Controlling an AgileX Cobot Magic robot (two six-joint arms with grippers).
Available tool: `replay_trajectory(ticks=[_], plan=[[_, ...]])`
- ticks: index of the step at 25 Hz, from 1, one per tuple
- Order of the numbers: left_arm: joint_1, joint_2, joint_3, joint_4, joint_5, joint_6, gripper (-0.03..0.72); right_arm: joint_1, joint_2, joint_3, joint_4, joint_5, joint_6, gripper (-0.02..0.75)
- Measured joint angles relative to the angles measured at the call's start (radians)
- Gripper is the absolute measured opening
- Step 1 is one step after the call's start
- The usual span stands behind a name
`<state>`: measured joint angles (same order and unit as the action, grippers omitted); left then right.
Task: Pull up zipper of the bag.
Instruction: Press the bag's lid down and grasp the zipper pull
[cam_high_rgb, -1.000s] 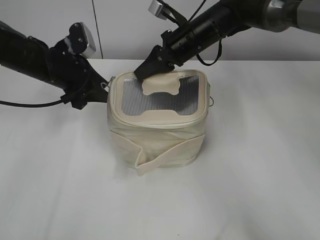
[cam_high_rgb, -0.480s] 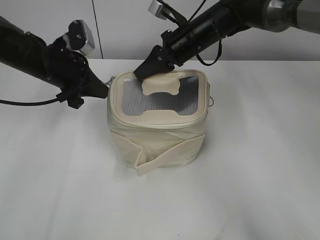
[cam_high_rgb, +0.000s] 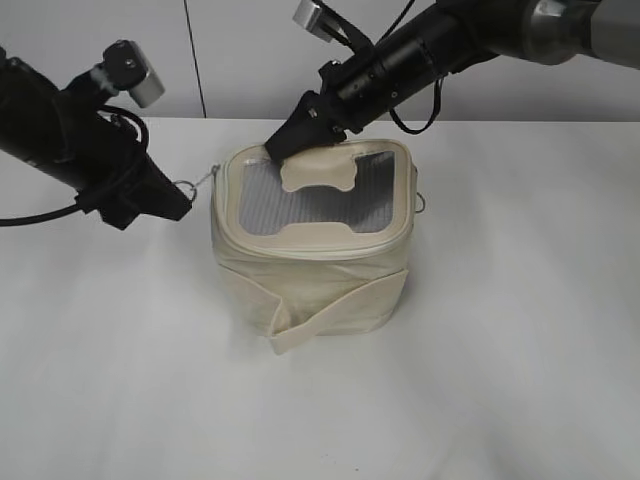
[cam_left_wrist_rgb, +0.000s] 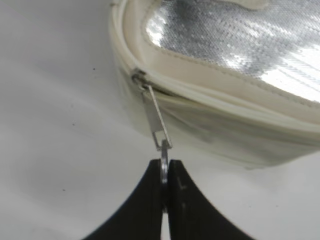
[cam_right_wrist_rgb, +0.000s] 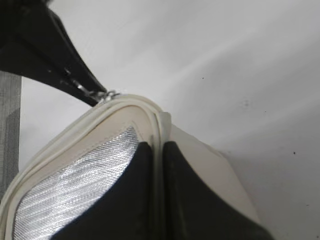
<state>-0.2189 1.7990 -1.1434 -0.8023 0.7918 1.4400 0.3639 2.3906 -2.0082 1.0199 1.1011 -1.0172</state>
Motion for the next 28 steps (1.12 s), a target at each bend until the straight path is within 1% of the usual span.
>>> replay_trajectory(ticks=[4, 8, 12, 14, 15, 20, 22, 24, 25, 27, 28], plan=[[-0.030, -0.102, 0.108, 0.000, -0.005, -0.019, -0.008, 0.001, 0.000, 0.000, 0.000, -0.001, 0.025, 0.043], [-0.093, -0.198, 0.207, -0.006, -0.005, -0.044, -0.008, 0.001, 0.000, 0.000, -0.002, -0.005, 0.051, 0.043], [-0.188, -0.241, 0.287, -0.016, -0.027, -0.052, -0.008, 0.001, 0.000, 0.000, -0.003, -0.005, 0.076, 0.043], [-0.252, -0.242, 0.318, -0.044, -0.075, -0.056, -0.008, 0.001, 0.000, 0.000, -0.003, -0.004, 0.082, 0.043], [-0.282, -0.242, 0.325, -0.056, -0.113, -0.057, -0.008, 0.001, 0.000, 0.000, -0.004, -0.003, 0.085, 0.043], [-0.497, -0.236, 0.333, -0.145, -0.372, -0.053, -0.008, 0.001, 0.000, 0.000, -0.004, 0.000, 0.088, 0.043], [-0.561, -0.217, 0.324, -0.161, -0.452, -0.050, -0.008, 0.001, 0.000, 0.000, -0.005, 0.004, 0.088, 0.043], [-0.603, -0.193, 0.312, -0.170, -0.488, -0.049, -0.008, 0.001, 0.000, 0.000, -0.005, 0.009, 0.088, 0.043], [-0.611, -0.188, 0.311, -0.175, -0.498, -0.054, -0.008, 0.001, 0.000, 0.000, -0.005, 0.010, 0.088, 0.043], [-0.613, -0.184, 0.309, -0.180, -0.501, -0.098, -0.003, 0.001, 0.000, 0.000, -0.005, 0.010, 0.088, 0.045], [-0.607, -0.185, 0.308, -0.180, -0.488, -0.122, 0.007, -0.001, 0.000, -0.001, -0.005, 0.010, 0.090, 0.067]])
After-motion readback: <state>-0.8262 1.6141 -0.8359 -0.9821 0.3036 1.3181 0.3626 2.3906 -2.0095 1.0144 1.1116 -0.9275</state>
